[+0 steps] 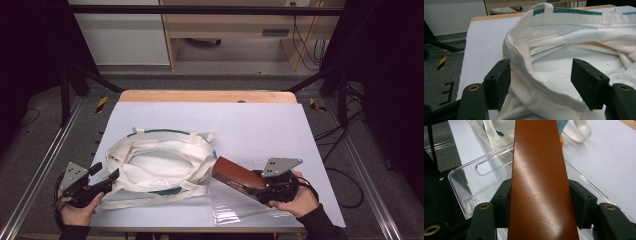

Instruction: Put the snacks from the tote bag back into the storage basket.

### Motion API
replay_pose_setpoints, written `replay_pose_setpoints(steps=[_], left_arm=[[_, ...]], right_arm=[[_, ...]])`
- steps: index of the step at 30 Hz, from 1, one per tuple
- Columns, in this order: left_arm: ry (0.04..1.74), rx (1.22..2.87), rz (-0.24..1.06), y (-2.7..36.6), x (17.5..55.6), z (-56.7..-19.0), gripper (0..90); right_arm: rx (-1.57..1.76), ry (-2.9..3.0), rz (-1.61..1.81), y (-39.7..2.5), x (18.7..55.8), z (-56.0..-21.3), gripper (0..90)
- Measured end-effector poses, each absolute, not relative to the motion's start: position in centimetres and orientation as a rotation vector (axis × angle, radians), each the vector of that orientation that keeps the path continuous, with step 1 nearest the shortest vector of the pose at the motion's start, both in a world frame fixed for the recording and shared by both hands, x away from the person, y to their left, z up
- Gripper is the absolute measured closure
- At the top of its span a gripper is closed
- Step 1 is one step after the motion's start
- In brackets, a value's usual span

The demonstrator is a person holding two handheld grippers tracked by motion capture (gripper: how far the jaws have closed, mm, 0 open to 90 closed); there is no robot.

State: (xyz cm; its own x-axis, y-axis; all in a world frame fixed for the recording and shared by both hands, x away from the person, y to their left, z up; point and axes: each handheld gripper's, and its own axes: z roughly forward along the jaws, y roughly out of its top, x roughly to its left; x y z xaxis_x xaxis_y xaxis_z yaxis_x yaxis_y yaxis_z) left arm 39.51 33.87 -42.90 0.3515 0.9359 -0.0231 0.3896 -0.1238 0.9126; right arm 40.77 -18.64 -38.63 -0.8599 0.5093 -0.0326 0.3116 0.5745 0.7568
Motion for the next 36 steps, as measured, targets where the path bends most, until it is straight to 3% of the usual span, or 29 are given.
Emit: replay_pose_setpoints(steps=[36], left_arm=[[1.187, 1.706, 0.747, 33.8, 39.5, -42.9, 32.5]], right_arm=[[0.685, 2.728, 0.862, -16.6, 42.1, -42.1, 40.7]])
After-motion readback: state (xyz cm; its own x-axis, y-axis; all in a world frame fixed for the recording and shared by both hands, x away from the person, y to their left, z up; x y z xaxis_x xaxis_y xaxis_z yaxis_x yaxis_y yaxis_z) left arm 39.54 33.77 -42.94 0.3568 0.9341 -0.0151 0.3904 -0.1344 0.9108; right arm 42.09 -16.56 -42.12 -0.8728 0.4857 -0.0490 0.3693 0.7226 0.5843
